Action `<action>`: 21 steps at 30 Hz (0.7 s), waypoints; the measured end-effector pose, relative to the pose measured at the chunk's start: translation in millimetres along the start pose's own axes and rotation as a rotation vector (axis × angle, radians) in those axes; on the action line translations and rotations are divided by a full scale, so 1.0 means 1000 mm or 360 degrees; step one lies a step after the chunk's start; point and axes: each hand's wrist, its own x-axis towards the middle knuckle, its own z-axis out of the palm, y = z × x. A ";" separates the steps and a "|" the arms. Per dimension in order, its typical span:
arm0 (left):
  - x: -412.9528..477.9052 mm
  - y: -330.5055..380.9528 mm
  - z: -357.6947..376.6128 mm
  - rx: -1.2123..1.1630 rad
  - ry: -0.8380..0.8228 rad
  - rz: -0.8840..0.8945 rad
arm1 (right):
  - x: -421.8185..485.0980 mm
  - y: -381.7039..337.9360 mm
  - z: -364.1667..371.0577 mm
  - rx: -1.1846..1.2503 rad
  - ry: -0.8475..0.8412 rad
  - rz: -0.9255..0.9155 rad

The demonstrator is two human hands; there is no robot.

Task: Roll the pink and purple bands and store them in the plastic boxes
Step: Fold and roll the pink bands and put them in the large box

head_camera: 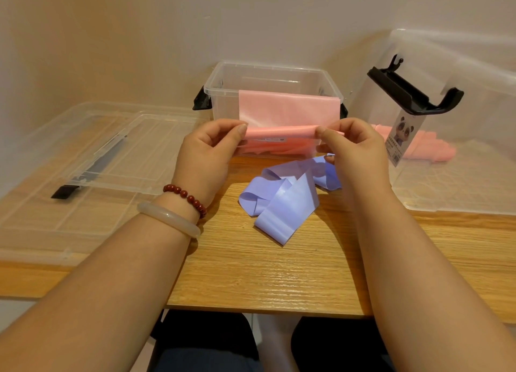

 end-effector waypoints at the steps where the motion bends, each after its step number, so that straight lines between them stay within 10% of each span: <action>1: 0.000 0.000 0.001 -0.0019 -0.0049 -0.0020 | 0.000 0.000 0.000 0.0017 0.0002 0.0009; 21: 0.003 -0.004 0.000 -0.0214 -0.0080 -0.0093 | 0.000 0.002 0.005 0.0151 0.0109 0.0061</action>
